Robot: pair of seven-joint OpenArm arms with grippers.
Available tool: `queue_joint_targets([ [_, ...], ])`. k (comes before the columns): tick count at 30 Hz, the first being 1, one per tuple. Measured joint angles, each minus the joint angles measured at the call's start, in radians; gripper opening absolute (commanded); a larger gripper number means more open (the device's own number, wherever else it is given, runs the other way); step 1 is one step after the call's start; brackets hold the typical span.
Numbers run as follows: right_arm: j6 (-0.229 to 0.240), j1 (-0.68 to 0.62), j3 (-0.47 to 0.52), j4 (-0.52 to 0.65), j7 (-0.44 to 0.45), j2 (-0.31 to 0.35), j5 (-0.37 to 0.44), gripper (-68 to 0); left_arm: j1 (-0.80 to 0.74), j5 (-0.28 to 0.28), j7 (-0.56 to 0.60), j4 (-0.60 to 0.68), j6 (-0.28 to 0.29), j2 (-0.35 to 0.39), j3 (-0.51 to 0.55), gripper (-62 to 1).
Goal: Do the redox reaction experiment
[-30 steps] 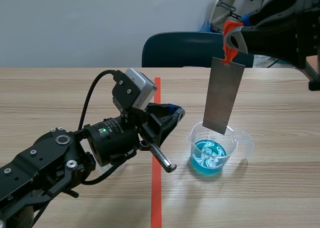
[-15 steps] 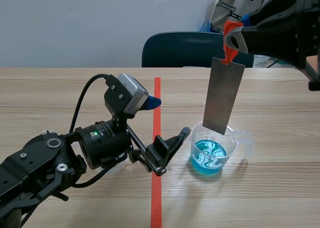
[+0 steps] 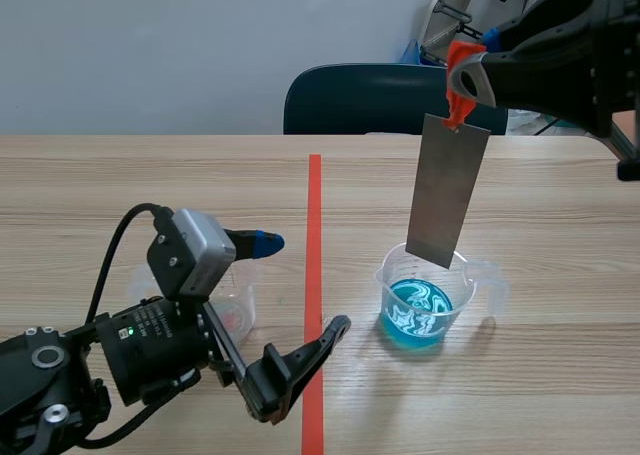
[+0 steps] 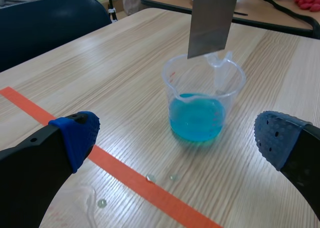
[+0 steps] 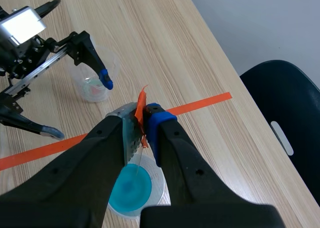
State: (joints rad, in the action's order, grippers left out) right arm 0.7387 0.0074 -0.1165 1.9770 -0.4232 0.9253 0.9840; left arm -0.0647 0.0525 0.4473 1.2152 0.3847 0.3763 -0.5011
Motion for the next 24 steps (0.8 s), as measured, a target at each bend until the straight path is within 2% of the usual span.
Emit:
queue_joint_targets([
  [4,0.000,0.000,0.000,0.000,0.000,0.000,0.000,-66.9,-0.048,0.000,0.066,0.044,0.000,0.037,0.038,1.4],
  [10,0.000,0.000,0.000,0.000,0.000,0.000,0.000,-66.9,-0.109,0.001,0.078,0.129,0.000,0.093,0.103,1.4],
  [16,0.000,0.000,0.000,0.000,0.000,0.000,0.000,-66.9,-0.185,-0.004,0.096,0.183,0.002,0.115,0.149,1.4],
  [24,0.000,0.000,0.000,0.000,0.000,0.000,-0.003,-66.9,-0.264,-0.095,0.165,0.216,0.009,0.126,0.169,1.4],
])
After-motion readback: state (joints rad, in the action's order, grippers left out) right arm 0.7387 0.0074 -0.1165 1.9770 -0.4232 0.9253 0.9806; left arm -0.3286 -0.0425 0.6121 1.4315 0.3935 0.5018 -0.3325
